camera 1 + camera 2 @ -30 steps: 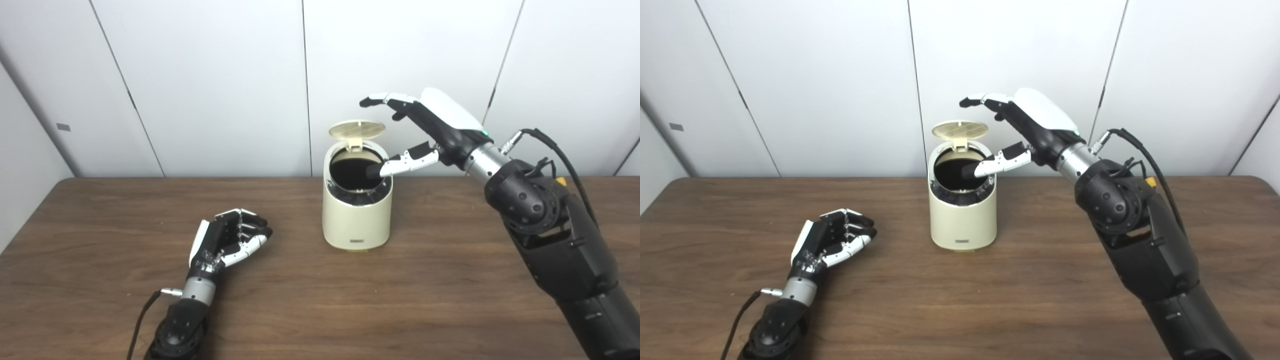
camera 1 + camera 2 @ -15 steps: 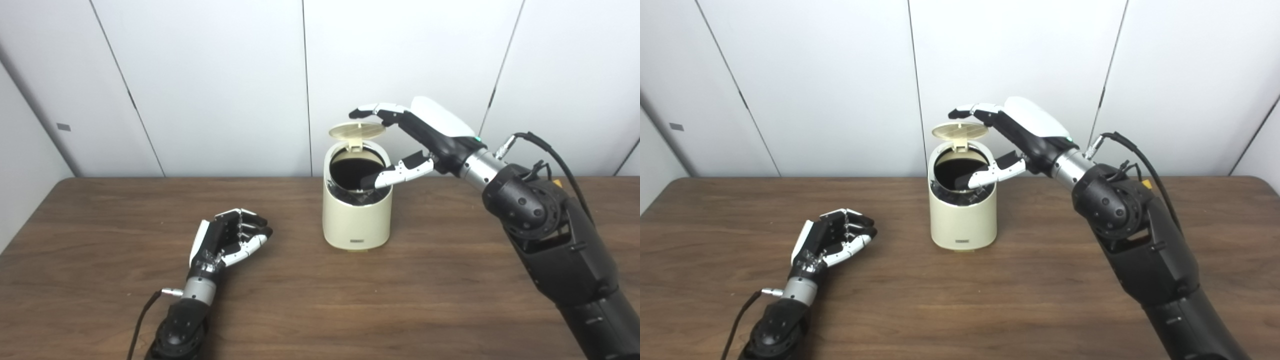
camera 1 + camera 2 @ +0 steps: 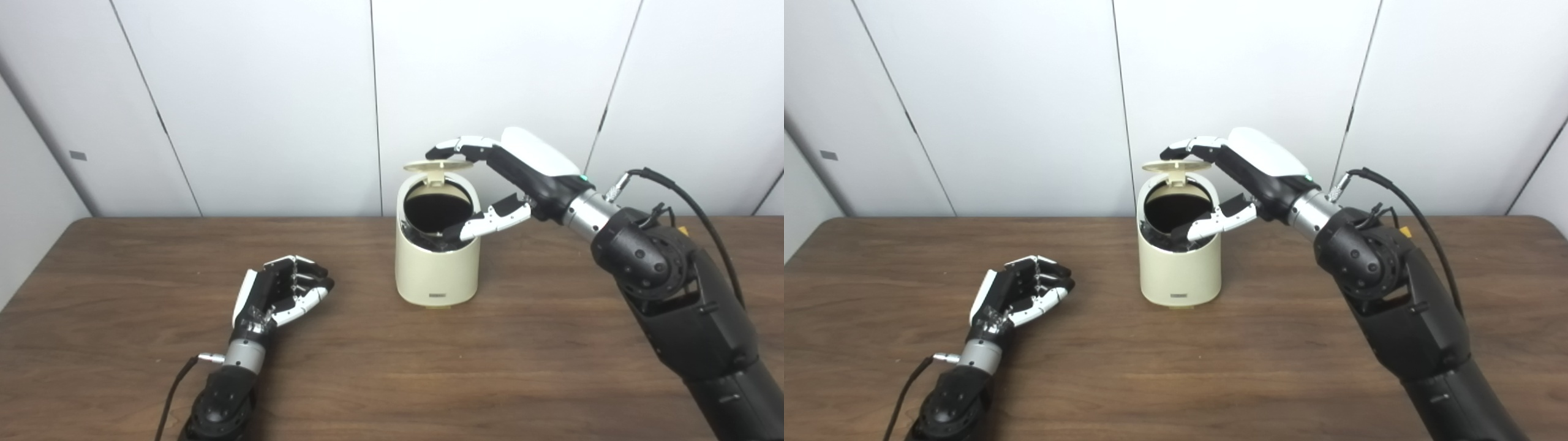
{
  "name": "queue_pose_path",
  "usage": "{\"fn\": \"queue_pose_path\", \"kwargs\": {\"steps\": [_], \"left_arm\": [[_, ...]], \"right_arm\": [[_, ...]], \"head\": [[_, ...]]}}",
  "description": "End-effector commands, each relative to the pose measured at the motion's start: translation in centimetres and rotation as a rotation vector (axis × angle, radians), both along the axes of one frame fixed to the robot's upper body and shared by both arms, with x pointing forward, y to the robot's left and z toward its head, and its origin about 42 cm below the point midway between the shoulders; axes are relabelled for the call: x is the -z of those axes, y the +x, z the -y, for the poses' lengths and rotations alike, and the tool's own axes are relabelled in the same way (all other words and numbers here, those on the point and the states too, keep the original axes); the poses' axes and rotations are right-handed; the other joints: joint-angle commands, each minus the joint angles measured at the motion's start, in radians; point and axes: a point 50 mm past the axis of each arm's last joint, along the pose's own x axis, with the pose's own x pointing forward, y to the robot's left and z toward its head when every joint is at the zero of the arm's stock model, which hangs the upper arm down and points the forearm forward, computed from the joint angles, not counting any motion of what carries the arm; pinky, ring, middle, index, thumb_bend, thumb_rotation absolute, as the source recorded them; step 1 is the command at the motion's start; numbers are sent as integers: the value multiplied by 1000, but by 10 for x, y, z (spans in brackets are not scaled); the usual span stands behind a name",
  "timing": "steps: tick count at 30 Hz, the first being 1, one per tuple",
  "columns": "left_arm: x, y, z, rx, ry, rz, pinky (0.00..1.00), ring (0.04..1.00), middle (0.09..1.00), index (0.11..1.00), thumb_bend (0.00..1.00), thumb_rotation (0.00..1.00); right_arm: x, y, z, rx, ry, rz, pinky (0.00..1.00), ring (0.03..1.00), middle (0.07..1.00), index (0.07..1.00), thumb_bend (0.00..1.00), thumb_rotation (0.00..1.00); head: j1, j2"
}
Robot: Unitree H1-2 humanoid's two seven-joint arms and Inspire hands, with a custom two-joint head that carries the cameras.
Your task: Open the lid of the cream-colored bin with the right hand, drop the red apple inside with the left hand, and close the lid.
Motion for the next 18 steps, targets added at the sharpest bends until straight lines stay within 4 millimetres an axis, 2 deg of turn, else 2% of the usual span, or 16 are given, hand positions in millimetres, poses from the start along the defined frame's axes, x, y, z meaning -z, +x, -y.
{"fn": "queue_pose_path", "kwargs": {"steps": [1, 8, 14, 18], "left_arm": [[-12, 4, 4, 14, 0, 33, 421, 529, 599, 497, 504, 58], [-10, 4, 3, 13, 0, 28, 422, 526, 593, 497, 505, 59], [-9, 4, 3, 13, 1, 30, 415, 525, 596, 497, 505, 61], [-10, 3, 4, 10, 4, 23, 428, 533, 600, 497, 504, 59]], "right_arm": [[-21, -4, 2, -21, -16, 82, 784, 903, 807, 787, 719, 465], [-21, -6, 3, -28, -46, 86, 761, 894, 802, 782, 728, 471], [-19, -8, 4, -17, -78, 82, 854, 902, 801, 788, 722, 478], [-18, -8, 3, -9, -104, 56, 917, 950, 812, 802, 723, 473]], "head": [[1, 2], [1, 6], [2, 9], [3, 14]]}}
